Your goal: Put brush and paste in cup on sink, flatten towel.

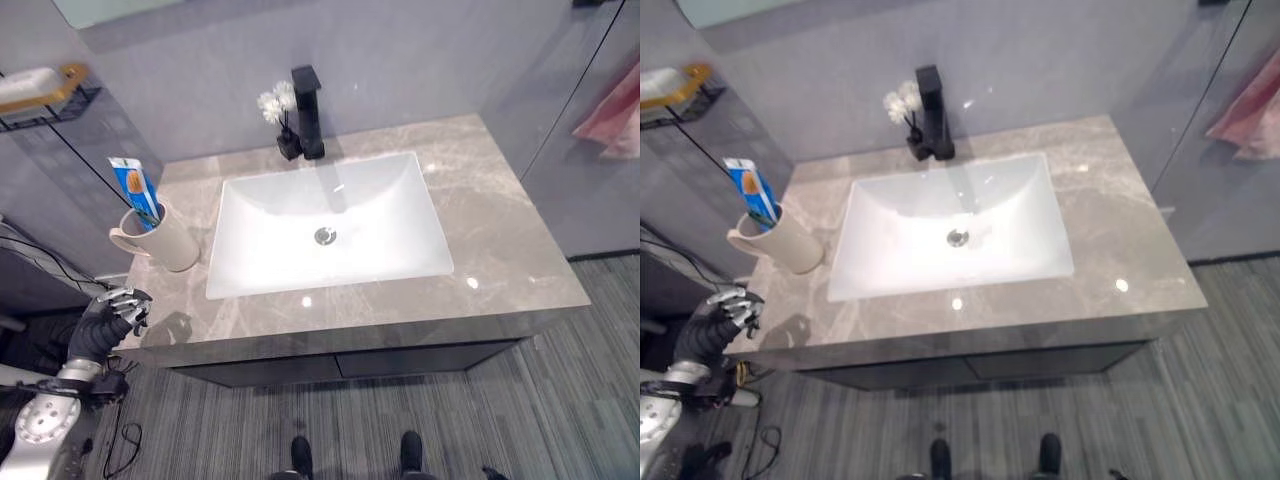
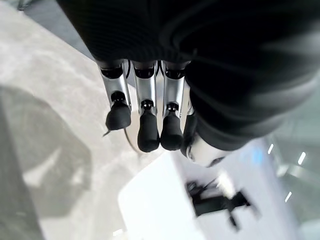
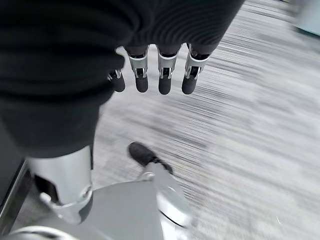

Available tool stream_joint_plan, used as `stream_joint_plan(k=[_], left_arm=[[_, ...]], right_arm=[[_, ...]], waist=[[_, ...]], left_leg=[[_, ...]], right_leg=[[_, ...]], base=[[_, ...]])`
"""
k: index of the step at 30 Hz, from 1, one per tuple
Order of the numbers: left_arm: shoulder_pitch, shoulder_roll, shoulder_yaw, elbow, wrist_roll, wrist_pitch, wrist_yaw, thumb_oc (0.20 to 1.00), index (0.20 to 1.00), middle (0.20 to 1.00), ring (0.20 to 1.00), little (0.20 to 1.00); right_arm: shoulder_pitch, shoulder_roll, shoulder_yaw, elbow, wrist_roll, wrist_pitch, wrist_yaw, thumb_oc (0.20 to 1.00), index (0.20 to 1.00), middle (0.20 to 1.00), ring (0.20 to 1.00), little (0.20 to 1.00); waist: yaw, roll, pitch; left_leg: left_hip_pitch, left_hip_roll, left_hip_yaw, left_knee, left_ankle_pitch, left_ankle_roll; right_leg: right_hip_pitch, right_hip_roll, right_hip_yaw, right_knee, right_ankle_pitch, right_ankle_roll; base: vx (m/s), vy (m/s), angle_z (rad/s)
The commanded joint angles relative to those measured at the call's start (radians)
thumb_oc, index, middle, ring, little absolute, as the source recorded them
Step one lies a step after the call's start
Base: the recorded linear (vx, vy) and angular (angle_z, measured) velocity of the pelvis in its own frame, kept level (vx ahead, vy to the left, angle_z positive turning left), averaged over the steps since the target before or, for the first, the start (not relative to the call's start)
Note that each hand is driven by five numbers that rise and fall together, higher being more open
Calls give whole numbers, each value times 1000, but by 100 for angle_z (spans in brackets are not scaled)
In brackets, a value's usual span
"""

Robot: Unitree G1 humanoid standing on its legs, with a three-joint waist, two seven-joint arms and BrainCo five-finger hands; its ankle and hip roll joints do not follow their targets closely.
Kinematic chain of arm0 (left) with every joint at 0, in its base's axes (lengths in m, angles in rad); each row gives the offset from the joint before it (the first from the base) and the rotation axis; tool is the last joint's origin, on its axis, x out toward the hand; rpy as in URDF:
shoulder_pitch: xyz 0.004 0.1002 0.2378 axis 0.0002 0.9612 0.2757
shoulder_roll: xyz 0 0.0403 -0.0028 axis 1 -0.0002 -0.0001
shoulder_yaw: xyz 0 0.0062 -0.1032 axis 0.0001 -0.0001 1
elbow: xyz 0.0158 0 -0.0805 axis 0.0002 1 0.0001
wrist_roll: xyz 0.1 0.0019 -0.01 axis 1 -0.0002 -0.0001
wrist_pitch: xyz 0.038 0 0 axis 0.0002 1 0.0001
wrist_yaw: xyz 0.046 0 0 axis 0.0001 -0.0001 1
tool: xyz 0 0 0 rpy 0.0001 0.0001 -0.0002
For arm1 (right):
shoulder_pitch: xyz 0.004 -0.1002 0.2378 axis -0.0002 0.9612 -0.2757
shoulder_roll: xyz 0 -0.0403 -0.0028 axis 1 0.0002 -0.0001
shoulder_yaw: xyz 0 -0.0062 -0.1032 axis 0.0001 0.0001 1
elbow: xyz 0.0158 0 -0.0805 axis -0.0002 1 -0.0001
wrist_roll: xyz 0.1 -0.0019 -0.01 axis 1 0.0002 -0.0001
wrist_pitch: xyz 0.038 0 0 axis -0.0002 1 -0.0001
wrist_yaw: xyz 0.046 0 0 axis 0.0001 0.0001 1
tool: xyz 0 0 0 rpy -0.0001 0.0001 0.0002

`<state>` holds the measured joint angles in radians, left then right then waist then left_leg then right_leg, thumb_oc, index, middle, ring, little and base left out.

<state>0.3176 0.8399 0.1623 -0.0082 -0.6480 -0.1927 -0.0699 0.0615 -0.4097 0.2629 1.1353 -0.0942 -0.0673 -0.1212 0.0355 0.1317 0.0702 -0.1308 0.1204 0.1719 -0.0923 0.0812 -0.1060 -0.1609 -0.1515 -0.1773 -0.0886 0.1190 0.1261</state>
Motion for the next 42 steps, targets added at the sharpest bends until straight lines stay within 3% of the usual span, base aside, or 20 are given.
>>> stream_joint_plan(k=[1, 6, 17, 24, 30, 42], left_arm=[[-66, 28, 32, 39, 77, -30, 29, 200, 200, 200, 200, 200], [-127, 62, 16, 90, 94, -28, 44, 200, 200, 200, 200, 200], [-198, 83, -11, 110, 110, -36, 75, 200, 200, 200, 200, 200], [-240, 64, -35, 132, 139, -35, 88, 200, 200, 200, 200, 200], [-273, 14, -34, 171, 158, -39, 117, 200, 200, 200, 200, 200], [-381, 14, -52, 288, 193, -36, 147, 200, 200, 200, 200, 200]], right_arm=[[-77, 17, 16, 26, -35, -6, -22, 1000, 1000, 1000, 1000, 1000], [-99, -11, 72, -26, -90, -1, -16, 1000, 1000, 1000, 1000, 1000], [-117, 11, 74, 15, -53, 4, -20, 1000, 1000, 1000, 1000, 1000], [-126, 14, 40, 40, 14, -2, -21, 1000, 1000, 1000, 1000, 1000], [-115, 37, -99, 117, 204, -15, -27, 1000, 1000, 1000, 1000, 1000], [-104, 39, -112, 145, 236, -15, -10, 1000, 1000, 1000, 1000, 1000]], waist=[[-6, -59, 4], [-11, -65, 23], [-18, -69, 60], [-23, -79, 61], [-34, -84, 57], [-51, -98, 48]], left_leg=[[-9, -2, -11, 5, 40, -14], [-23, -2, -10, 5, 43, -16], [-59, 1, -10, 5, 50, -20], [-71, 5, -8, 5, 47, -21], [-78, 8, -7, 5, 44, -21], [-86, 19, 0, 5, 41, -25]], right_leg=[[5, -50, 30, 1, 61, 58], [-11, -54, 32, 1, 66, 59], [-50, -53, 37, 1, 75, 61], [-64, -49, 38, 1, 73, 60], [-72, -46, 38, 1, 71, 59], [-89, -37, 50, 1, 68, 58]], base=[[0, 0, 0], [0, 0, 0], [3, 0, 0], [15, -1, 0], [6, 1, 0], [0, 0, 0]])
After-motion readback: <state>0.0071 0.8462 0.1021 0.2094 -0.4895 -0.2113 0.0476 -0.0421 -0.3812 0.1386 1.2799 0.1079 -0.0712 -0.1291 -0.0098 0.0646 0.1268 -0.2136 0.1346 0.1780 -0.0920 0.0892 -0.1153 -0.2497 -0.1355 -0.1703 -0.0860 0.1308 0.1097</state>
